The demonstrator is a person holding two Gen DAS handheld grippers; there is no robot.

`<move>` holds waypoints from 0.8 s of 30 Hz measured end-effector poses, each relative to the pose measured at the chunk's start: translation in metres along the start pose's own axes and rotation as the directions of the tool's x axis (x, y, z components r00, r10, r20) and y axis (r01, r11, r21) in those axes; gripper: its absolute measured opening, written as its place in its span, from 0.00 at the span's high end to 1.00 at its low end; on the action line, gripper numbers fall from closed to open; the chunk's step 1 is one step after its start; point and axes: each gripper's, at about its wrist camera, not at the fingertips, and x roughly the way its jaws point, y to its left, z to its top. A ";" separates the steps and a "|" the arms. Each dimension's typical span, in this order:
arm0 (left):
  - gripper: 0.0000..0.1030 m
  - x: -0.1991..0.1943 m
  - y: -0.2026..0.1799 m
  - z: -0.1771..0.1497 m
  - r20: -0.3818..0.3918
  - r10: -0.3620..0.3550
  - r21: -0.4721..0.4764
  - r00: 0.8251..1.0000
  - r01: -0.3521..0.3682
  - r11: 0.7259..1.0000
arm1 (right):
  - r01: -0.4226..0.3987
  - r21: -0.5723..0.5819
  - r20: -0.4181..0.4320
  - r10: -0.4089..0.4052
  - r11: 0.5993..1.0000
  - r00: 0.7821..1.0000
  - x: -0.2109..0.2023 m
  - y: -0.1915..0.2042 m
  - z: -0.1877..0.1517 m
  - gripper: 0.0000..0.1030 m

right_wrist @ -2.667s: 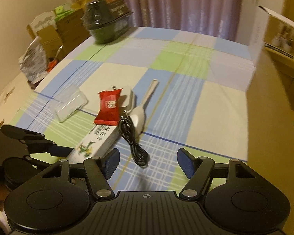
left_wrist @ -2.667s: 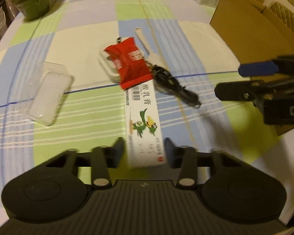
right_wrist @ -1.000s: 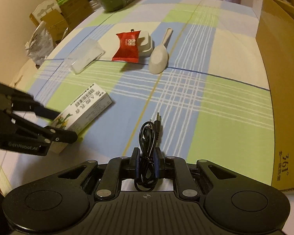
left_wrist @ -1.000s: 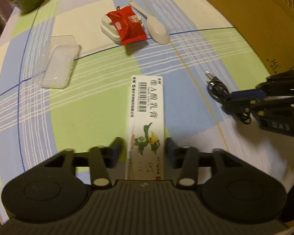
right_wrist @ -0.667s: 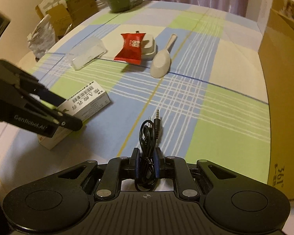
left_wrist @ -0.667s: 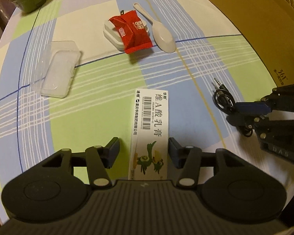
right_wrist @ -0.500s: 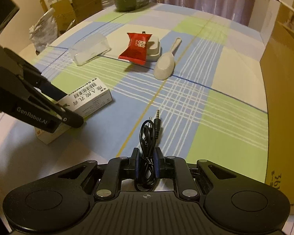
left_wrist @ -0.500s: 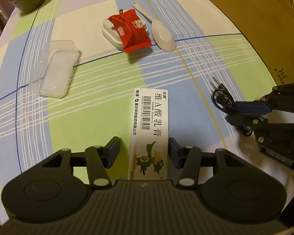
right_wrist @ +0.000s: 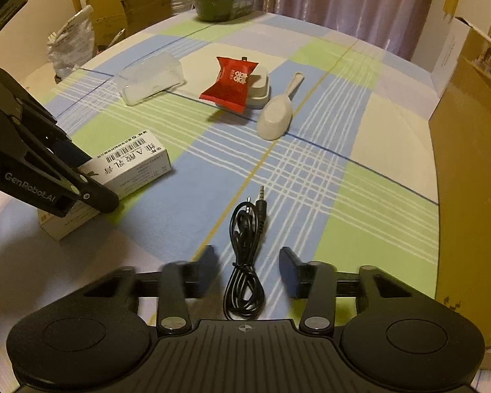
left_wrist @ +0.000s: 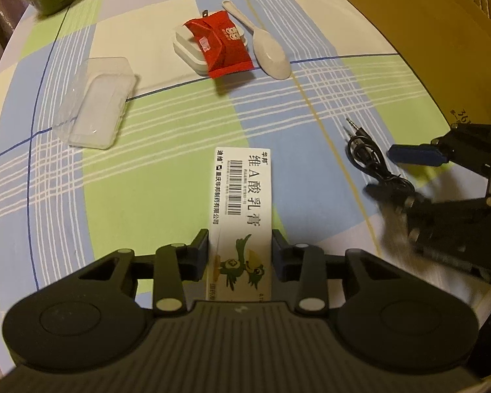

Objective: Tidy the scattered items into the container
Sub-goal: 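Lift the ointment box and black cable and carry them to the cardboard box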

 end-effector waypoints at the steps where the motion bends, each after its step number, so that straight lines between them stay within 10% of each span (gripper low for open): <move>1: 0.68 0.000 0.000 0.000 0.000 -0.001 0.001 1.000 0.001 1.000 | -0.006 0.007 -0.001 0.006 1.000 1.000 0.000 0.000 0.000 0.52; 8: 0.68 -0.001 -0.003 -0.001 0.002 -0.008 0.000 1.000 0.008 1.000 | -0.020 0.028 0.007 0.020 0.999 1.000 0.000 -0.003 0.001 0.52; 11: 0.68 -0.002 -0.004 -0.002 0.002 -0.008 -0.001 1.000 0.008 1.000 | -0.011 0.021 0.012 0.010 1.000 1.000 0.000 -0.003 0.002 0.83; 24: 0.68 -0.020 -0.011 -0.010 0.017 -0.029 -0.024 0.999 0.030 0.999 | 0.004 0.080 0.037 -0.007 0.997 0.999 -0.032 -0.006 -0.006 0.84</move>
